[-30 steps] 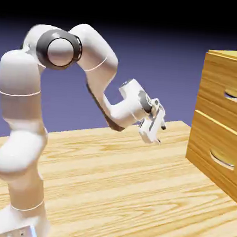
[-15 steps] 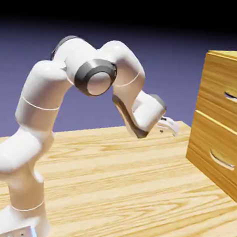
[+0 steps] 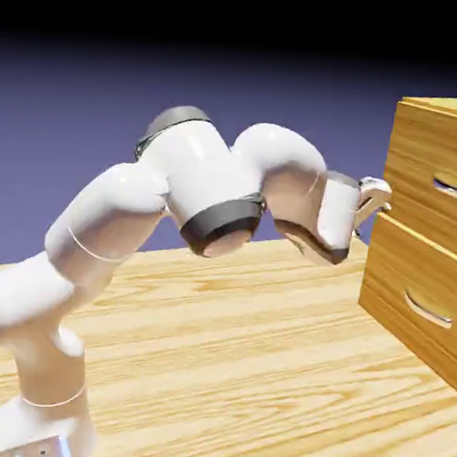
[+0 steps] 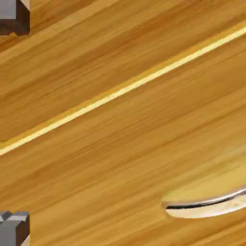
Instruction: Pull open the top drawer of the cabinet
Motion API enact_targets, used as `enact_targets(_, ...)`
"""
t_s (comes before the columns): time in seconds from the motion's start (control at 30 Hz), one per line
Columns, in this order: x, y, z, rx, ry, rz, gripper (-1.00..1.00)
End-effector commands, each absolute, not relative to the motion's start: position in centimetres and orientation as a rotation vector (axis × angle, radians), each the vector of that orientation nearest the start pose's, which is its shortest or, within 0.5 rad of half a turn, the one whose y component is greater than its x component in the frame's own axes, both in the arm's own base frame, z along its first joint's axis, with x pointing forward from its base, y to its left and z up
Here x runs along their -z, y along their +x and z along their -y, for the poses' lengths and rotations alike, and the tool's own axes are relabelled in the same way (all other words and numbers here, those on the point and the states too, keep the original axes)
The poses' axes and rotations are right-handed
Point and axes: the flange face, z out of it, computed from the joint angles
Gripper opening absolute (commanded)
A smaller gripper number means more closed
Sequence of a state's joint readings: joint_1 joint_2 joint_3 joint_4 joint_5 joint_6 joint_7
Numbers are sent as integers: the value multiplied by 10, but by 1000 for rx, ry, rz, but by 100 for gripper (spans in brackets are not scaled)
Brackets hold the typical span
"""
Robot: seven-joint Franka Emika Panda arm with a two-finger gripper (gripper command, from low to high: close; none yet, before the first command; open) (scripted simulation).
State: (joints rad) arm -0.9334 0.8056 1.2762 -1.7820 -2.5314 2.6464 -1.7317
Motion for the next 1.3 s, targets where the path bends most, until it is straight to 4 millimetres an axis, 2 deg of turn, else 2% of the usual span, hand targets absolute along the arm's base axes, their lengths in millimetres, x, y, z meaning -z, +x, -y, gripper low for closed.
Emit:
enact_targets(0.0, -409, 654, -94, 304, -507, -1724, 100)
enact_targets(0.2, -455, 681, -25, 613, -614, -1482, 100)
enact_targets(0.23, -455, 681, -25, 613, -615, -1482, 100)
enact_targets(0.47, -455, 730, -25, 613, -614, -1482, 100)
enact_targets(0.5, -455, 731, -25, 613, -615, -1482, 100)
enact_targets(0.53, -455, 731, -25, 613, -615, -1482, -100)
enact_targets(0.57, -455, 731, -25, 613, -615, -1482, -100)
enact_targets(0.9, -455, 658, -25, 613, -615, -1482, -100)
enact_targets(1.27, -455, 556, -25, 613, -615, -1482, -100)
